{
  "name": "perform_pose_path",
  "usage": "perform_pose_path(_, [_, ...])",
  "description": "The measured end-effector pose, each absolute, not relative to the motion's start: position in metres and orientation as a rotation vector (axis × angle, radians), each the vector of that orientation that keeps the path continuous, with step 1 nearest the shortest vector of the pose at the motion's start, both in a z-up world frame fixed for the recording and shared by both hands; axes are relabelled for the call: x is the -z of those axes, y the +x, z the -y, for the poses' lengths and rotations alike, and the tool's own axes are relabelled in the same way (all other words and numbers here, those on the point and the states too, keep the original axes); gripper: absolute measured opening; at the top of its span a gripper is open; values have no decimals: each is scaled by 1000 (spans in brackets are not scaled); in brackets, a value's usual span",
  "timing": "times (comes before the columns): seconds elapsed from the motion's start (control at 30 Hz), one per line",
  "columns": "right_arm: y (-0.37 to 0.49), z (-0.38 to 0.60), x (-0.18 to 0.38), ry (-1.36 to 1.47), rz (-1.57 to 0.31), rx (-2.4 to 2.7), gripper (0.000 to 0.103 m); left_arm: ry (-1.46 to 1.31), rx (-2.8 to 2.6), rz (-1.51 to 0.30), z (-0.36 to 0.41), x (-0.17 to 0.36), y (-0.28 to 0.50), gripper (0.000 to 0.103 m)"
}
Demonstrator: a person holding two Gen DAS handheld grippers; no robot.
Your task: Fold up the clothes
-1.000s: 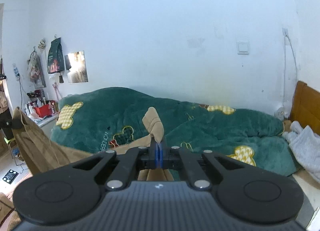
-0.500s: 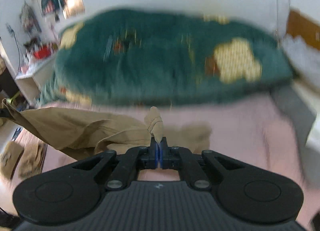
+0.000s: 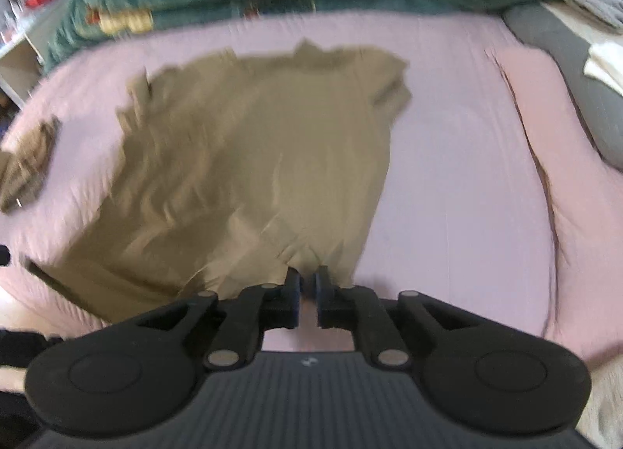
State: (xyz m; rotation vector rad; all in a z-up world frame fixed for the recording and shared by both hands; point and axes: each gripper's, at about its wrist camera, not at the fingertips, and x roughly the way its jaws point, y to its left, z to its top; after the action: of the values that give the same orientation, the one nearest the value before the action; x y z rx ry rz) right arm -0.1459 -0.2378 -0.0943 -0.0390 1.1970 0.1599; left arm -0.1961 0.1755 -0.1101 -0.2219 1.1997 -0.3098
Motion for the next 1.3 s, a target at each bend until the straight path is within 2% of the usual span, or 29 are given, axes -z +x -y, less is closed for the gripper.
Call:
perform_pose_path(0.03, [-153, 236, 95, -51, -1198, -157, 11, -220, 316, -1208, -179, 116, -202, 39])
perform_pose_path(0.07, [-158, 235, 93, -58, -1199, -155, 11, -216, 330, -1201, -182, 114, -207, 41])
perform_pose_path(0.3, [-169, 230, 75, -82, -1167, -123, 15, -220, 330, -1129, -196, 92, -207, 43])
perform_pose_path(0.37, [-161, 230, 71, -78, -1147, -106, 22, -222, 294, -1098, -198, 87, -195, 45])
perform_pose_path(0.43, [-152, 223, 60, -78, -1102, -99, 33, -233, 257, -1069, -200, 78, -182, 48])
perform_pose_path(0.47, [-147, 219, 53, -78, -1078, -97, 44, -243, 241, -1053, -199, 70, -176, 51])
perform_pose_path(0.5, [-143, 215, 47, -79, -1054, -95, 47, -252, 226, -1038, -199, 61, -170, 52])
perform_pose_path(0.63, [-124, 196, 15, -74, -964, -127, 51, -226, 192, -980, -180, 23, -152, 62])
perform_pose_path(0.7, [-115, 187, 0, -64, -924, -139, 55, -209, 181, -955, -164, 3, -141, 63])
perform_pose_path(0.87, [-95, 173, -24, -55, -878, -144, 57, -171, 155, -958, -132, -36, -119, 63])
perform_pose_path(1.3, [-69, 164, -57, -104, -872, -6, 60, -122, 94, -916, -124, -86, -89, 63])
